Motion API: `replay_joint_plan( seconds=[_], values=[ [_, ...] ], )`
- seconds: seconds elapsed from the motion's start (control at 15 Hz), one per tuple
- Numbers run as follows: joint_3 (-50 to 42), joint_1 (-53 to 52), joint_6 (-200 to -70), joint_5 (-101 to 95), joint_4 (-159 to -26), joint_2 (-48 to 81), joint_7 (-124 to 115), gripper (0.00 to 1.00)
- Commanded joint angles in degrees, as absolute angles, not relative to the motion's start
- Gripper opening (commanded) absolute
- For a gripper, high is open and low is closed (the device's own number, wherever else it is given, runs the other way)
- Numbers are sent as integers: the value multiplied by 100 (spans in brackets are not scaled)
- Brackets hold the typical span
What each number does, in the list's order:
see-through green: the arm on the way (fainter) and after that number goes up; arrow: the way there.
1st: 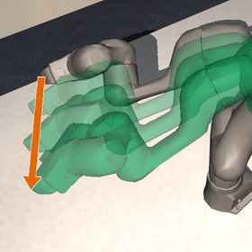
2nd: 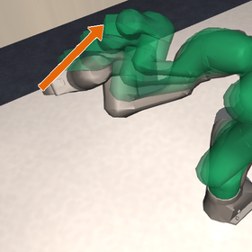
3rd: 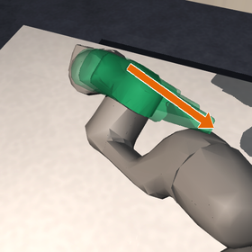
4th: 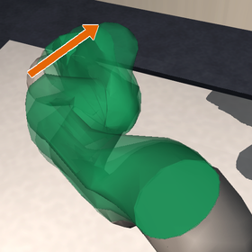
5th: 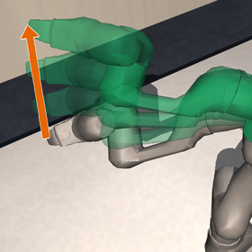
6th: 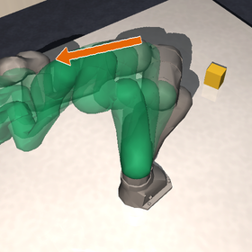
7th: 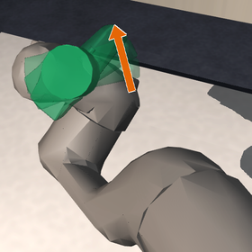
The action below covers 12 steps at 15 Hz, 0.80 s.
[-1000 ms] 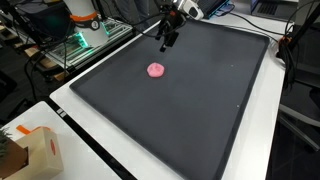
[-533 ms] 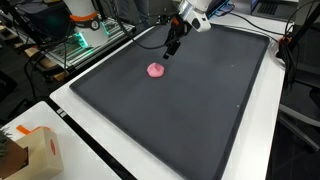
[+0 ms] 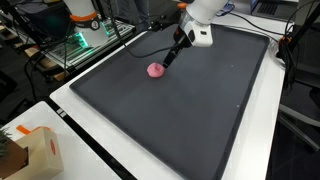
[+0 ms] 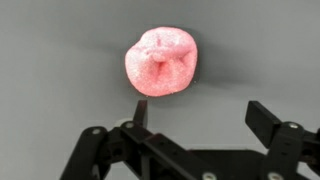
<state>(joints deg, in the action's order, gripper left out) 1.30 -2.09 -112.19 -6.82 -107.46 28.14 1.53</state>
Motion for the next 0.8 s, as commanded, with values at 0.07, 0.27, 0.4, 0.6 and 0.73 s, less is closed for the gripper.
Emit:
replay_joint_plan(
  seconds=[0.07, 0.27, 0.4, 0.6, 0.73],
  values=[
    [-145, -5, -11175, -249, -10469, 3029, -582, 100],
    [-317, 156, -11137, 15, -10508, 2979, -998, 100],
    [-423, 268, -11152, 216, -10605, 2899, -1264, 100],
    [-564, 408, -11198, 546, -10771, 2735, -1675, 100],
    [-644, 467, -11240, 788, -10916, 2586, -1976, 100]
  ],
)
